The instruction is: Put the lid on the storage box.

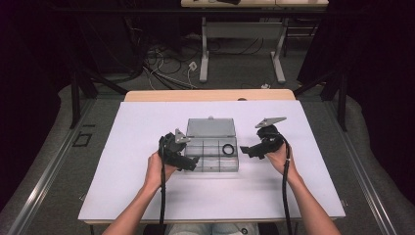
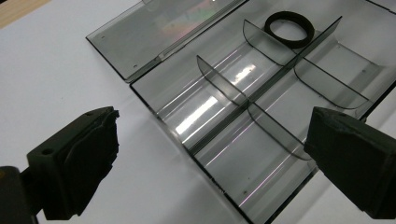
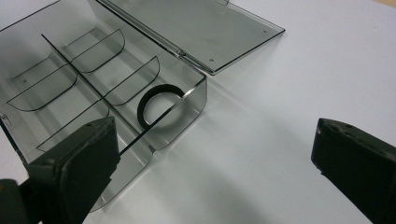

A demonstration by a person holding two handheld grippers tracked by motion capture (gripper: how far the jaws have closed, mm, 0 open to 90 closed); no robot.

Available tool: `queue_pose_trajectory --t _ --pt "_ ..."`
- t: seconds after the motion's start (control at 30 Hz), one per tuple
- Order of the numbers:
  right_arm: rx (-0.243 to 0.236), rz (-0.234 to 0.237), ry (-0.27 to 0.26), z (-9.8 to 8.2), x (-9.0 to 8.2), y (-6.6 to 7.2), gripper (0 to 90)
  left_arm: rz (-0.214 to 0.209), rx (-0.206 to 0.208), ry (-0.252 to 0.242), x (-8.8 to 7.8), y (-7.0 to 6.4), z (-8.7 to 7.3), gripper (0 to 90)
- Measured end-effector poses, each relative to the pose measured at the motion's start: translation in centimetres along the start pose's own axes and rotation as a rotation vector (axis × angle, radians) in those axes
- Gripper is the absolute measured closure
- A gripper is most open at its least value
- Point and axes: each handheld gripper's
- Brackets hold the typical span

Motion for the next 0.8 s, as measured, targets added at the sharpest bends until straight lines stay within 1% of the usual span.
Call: queue_pose_trajectory --t 0.03,0.1,0.17,0.2,0.23,0.27,0.3,0.37,0.4,0.43,0.57,0.63,0.67,0.7,0.73,0.8 --pt "0.000 0.000 0.000 0.0 0.0 0.0 0.7 -0.011 -0.002 0.006 0.2 -0.1 0.2 3.8" --pt "0.002 -0.001 -0.001 0.0 0.0 0.0 0.8 -0.016 0.005 0.018 0.5 -0.4 0.7 6.4" --pt "-0.005 -0.007 0.001 0.0 0.1 -0.1 0.8 -0.017 0.008 0.021 0.8 -0.7 1.1 7.9" --pt "-0.010 -0.002 0.003 0.0 0.1 -0.2 0.9 -0.021 0.008 0.027 1.0 -0.8 1.4 9.6" --pt "-0.011 -0.006 -0.004 0.0 0.2 -0.3 0.9 -0.023 0.010 0.034 1.1 -0.8 1.6 10.2" --pt "-0.013 -0.006 0.012 0.0 0.1 -0.3 0.9 -0.027 0.009 0.038 1.4 -0.9 1.8 11.6" --pt "-0.007 -0.008 0.005 0.0 0.2 -0.3 1.0 -0.032 0.005 0.037 1.6 -1.0 2.0 13.1" --pt "-0.007 -0.010 0.001 0.0 0.3 -0.3 1.2 -0.050 0.008 0.060 2.0 -1.1 2.3 15.2" --pt "-0.005 -0.013 0.001 0.0 0.2 -0.3 1.4 -0.049 0.008 0.069 2.3 -1.1 2.5 18.0" --pt "-0.005 -0.013 0.001 0.0 0.2 -0.3 1.4 -0.055 0.009 0.076 2.5 -1.1 2.6 18.0" --pt "-0.003 -0.017 -0.003 -0.1 0.2 -0.4 1.7 -0.069 0.002 0.104 3.3 -1.1 2.9 27.6" --pt "-0.008 -0.031 -0.006 -0.2 0.2 -0.4 2.2 -0.085 -0.002 0.116 3.6 -1.0 2.9 32.8" --pt "-0.008 -0.033 -0.014 -0.2 0.2 -0.4 3.0 -0.092 -0.008 0.117 3.8 -1.0 2.9 35.0" --pt "-0.005 -0.034 -0.009 -0.2 0.2 -0.5 3.9 -0.093 -0.003 0.125 4.0 -1.0 2.9 37.2" --pt "-0.002 -0.035 -0.015 -0.2 0.3 -0.5 4.6 -0.100 -0.004 0.130 4.2 -1.0 2.9 39.5" --pt "0.005 -0.044 -0.012 -0.2 0.3 -0.5 9.0 -0.099 -0.006 0.131 4.4 -1.0 2.9 42.9"
Point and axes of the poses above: each handheld gripper's, and its own axes: x roughly forward along the jaws, z roughly out of its top, y roughly to its left, and after that the axes turned 15 degrees about y, right-handed
